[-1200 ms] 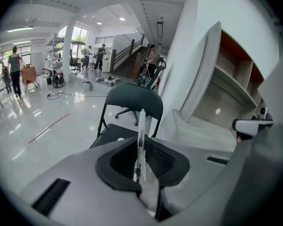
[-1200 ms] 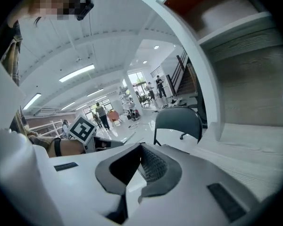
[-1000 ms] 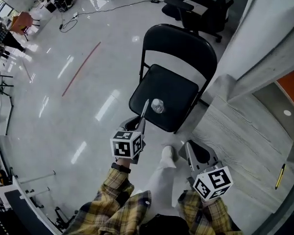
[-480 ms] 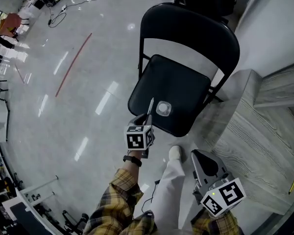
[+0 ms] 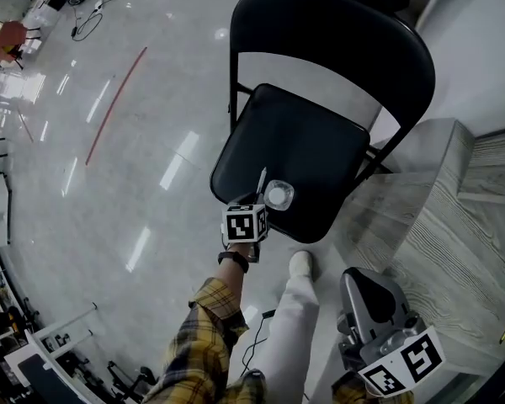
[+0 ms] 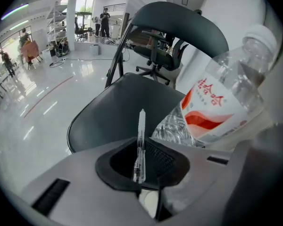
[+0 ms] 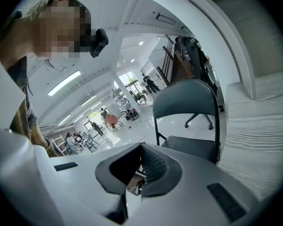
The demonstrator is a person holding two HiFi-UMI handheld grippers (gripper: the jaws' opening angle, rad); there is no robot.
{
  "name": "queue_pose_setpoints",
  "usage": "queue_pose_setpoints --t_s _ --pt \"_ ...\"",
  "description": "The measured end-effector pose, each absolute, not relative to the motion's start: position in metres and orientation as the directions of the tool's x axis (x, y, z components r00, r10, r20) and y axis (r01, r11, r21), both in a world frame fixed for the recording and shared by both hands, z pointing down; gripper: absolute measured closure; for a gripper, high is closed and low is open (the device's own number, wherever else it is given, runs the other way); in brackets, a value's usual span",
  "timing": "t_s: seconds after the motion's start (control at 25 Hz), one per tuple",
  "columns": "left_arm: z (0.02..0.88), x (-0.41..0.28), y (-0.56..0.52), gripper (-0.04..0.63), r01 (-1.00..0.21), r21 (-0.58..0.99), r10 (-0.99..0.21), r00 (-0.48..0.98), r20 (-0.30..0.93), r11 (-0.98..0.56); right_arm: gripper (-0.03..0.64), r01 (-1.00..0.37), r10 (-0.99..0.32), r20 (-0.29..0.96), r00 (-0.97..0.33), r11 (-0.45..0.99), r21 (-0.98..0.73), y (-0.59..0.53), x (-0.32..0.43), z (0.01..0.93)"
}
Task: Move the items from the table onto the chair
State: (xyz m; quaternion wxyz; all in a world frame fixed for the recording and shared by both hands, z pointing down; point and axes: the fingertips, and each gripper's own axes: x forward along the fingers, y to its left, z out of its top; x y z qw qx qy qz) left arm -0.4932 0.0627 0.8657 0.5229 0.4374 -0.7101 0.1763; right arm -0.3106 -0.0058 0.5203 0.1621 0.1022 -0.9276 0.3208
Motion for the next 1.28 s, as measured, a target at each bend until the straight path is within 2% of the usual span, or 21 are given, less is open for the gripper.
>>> queue_pose_setpoints --t_s 0.36,0.52,0.72,1.0,1.16,1.28 --pt "0.885 -0.5 0.068 0.54 -0.789 0.187 -0.383 -0.065 0.922 0.585 0.598 -0.31 -0.087 0.386 -0.918 0.764 -0.566 -0.009 -0.31 0.525" --pt "0.874 -0.505 0.072 0.515 -0.779 0.203 -0.401 -0.068 0.914 0.594 0.598 -0.314 -0.099 0.38 -0.92 0.769 -0.558 -0.012 -0.308 0.52" --pt "0.837 -0.51 0.107 0.515 -0.683 0.225 -0.44 -0.156 0.884 0.695 0.599 -0.33 -0.131 0.369 -0.92 0.767 -0.551 -0.012 -0.297 0.504" --pt "0.769 -0.432 0.145 0.522 -0.666 0.425 -0.56 0.013 0.828 0.613 0.598 -0.332 -0.167 0.332 -0.928 0.774 -0.539 -0.009 -0.268 0.474" --pt "0.693 -0.401 0.117 0.589 -0.641 0.562 -0.685 0.076 0.725 0.523 0.598 -0.351 -0.209 0.309 -0.928 0.772 -0.53 -0.01 -0.234 0.448" --pt "0.626 -0.379 0.077 0.591 -0.697 0.585 -0.759 0.09 0.645 0.415 0.598 -0.375 -0.254 0.293 -0.922 0.774 -0.51 -0.02 -0.197 0.427"
